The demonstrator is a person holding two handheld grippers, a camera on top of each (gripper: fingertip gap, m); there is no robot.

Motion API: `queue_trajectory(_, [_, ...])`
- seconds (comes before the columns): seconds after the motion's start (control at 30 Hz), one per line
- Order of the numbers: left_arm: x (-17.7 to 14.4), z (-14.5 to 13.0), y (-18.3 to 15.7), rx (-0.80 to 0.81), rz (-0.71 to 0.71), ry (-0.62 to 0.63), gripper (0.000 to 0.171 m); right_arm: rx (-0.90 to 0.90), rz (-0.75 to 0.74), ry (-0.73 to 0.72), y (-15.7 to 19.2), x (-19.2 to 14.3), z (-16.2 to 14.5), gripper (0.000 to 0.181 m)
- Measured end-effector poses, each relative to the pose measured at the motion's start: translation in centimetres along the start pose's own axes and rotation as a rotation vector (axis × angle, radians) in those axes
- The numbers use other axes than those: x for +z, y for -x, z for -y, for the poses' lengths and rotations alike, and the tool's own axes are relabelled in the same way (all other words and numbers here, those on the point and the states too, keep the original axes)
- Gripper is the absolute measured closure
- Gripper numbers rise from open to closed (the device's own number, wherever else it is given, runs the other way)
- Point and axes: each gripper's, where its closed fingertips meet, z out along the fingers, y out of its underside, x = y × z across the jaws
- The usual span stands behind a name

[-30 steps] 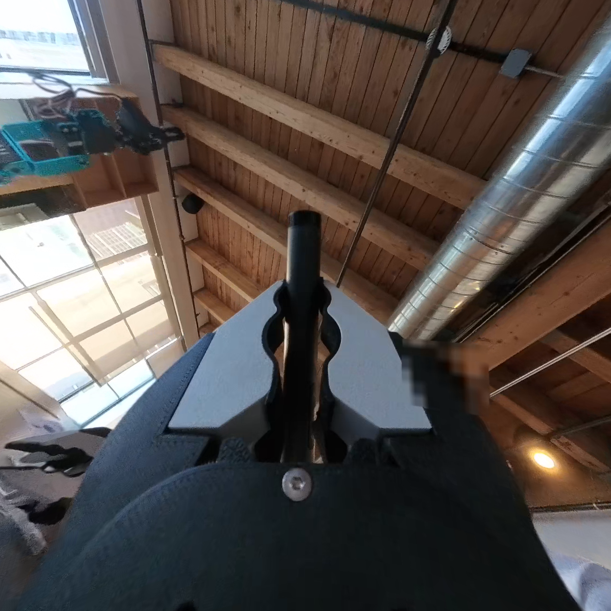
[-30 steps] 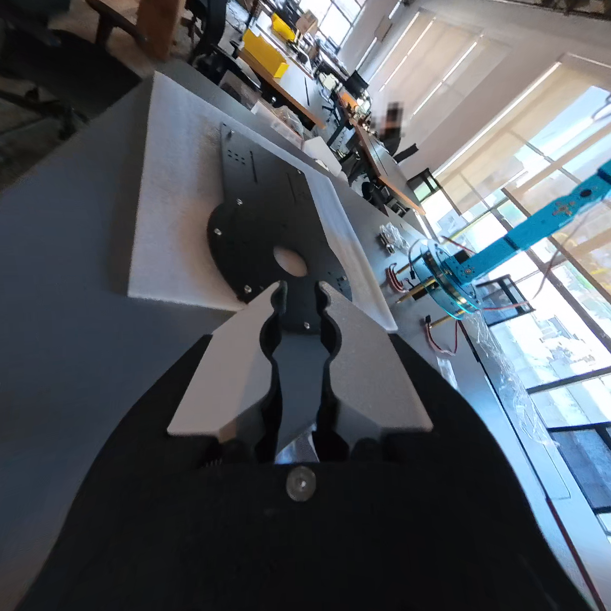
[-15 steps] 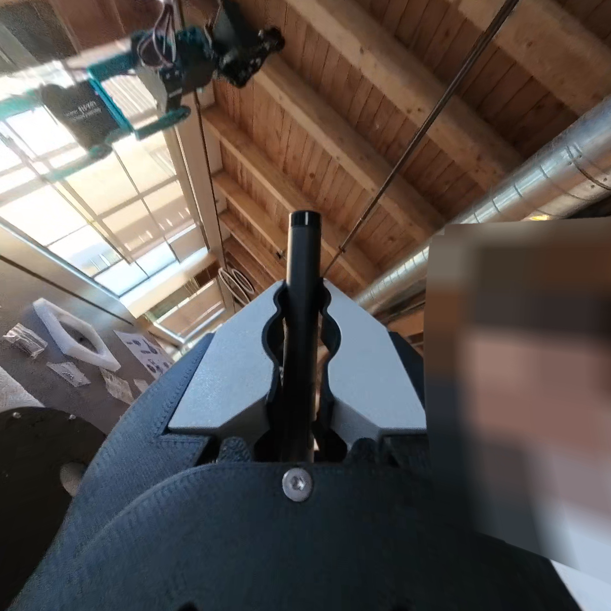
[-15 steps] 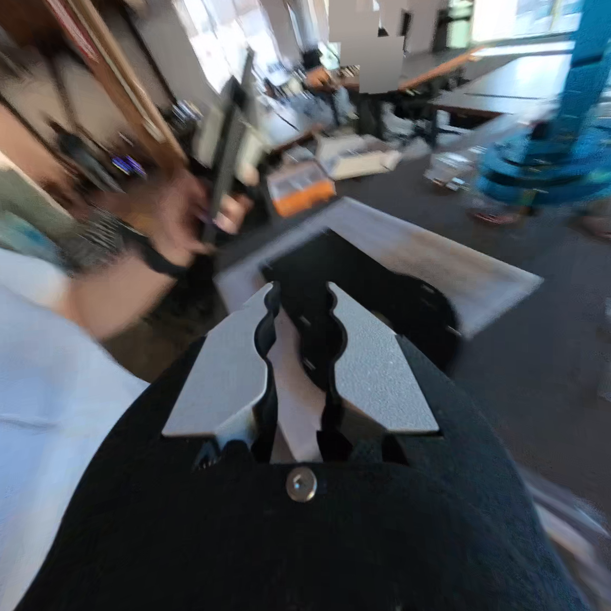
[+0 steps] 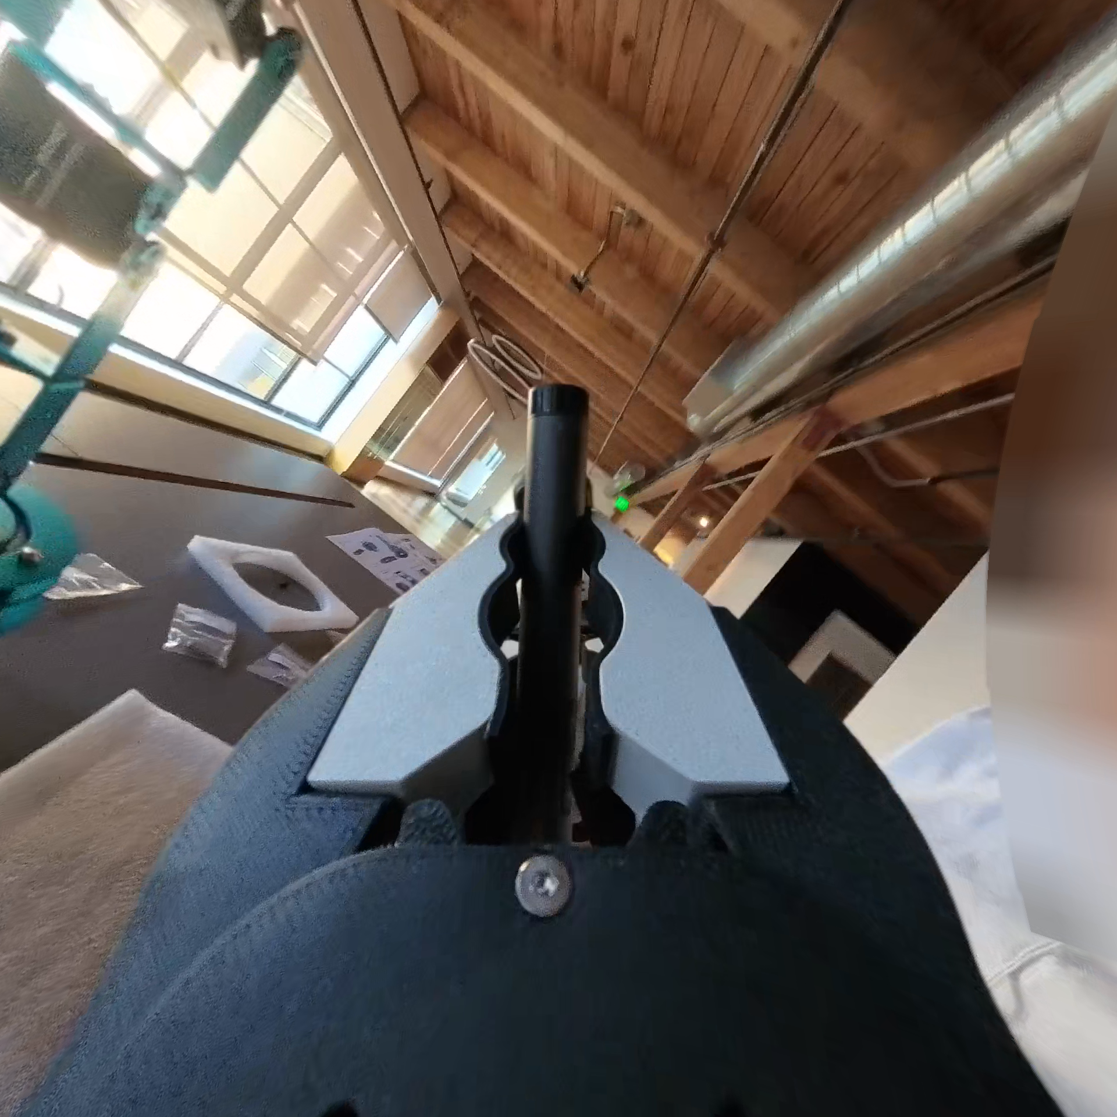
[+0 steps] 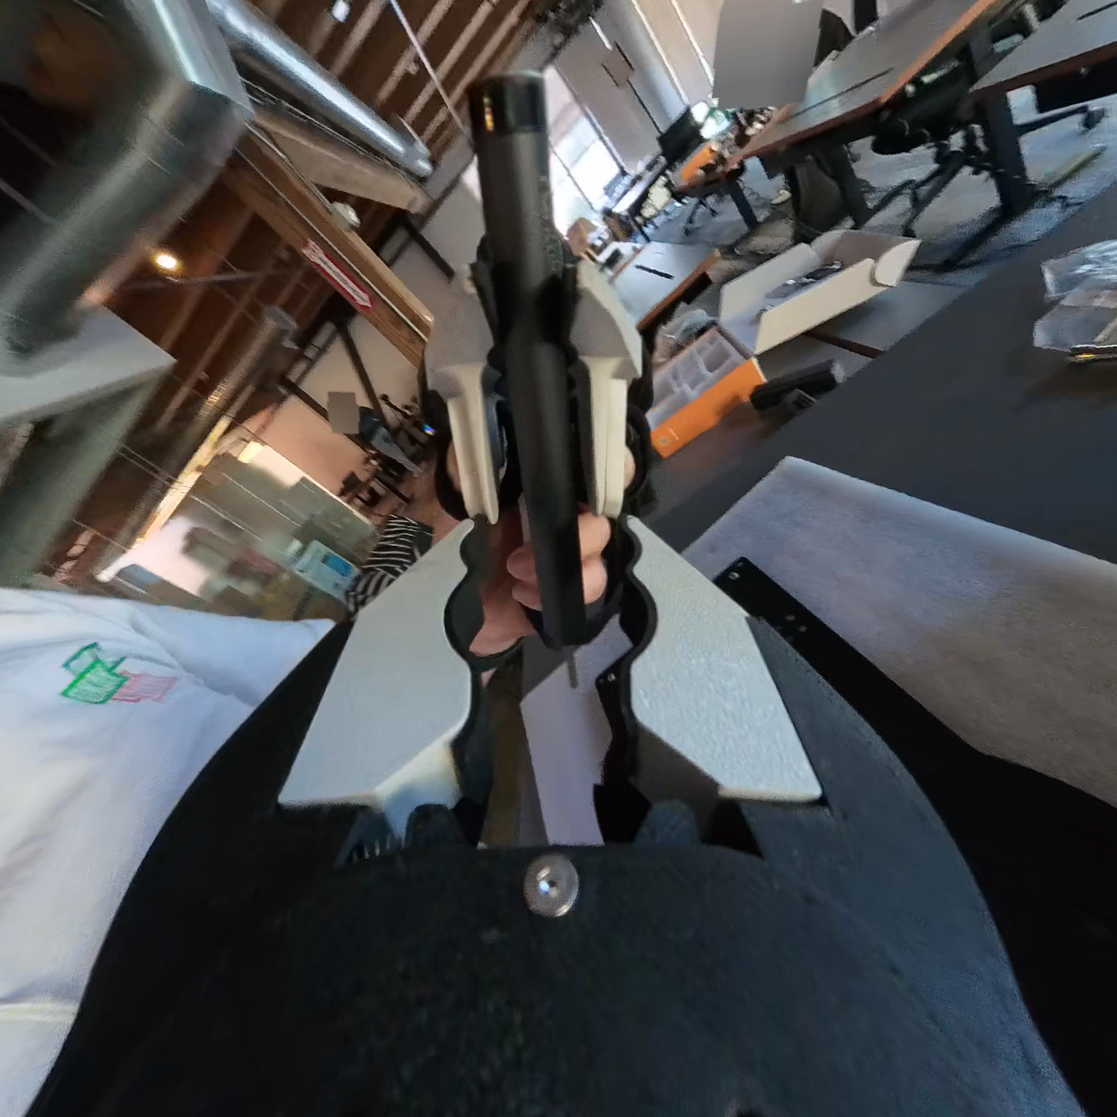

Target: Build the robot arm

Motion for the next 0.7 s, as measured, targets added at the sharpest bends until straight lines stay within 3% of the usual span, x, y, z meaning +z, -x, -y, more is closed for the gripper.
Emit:
queue_trajectory(0.13, [0.5,0.4,-1.3,0.031,-0.037,0.027,0.156,-0.030,0.084,-0.015,-0.3,0.0,-0.2,0.144])
queue_trajectory(0.23, [1.5,-0.6,-1.3,0.076,-0.013,0.119,0.156,-0.046,0.201,-0.044,1.2,0.4,-0.1,0.146])
queue_trajectory(0.27, [1.8,-0.9,-1.4,0.096,-0.005,0.146,0.157,-0.062,0.197,-0.061,1.1,0.2,0.0,0.151])
queue_trajectory(0.3, [2.1,-1.2,-1.5,0.111,-0.002,0.169,0.157,-0.098,0.218,-0.080,1.4,-0.3,0.0,0.167])
queue_trajectory(0.37, [2.8,-1.9,-1.7,0.120,-0.011,0.221,0.157,-0.127,0.188,-0.109,1.4,-1.6,-0.1,0.167])
queue_trajectory(0.53, [6.7,-5.6,-0.7,0.036,-0.036,0.344,0.157,-0.121,0.009,-0.108,0.0,-9.7,-0.9,0.167])
queue_trajectory(0.7, [14.7,-11.0,0.7,-0.169,-0.077,0.343,0.158,-0.035,-0.090,-0.143,-1.0,-19.0,-0.4,0.162])
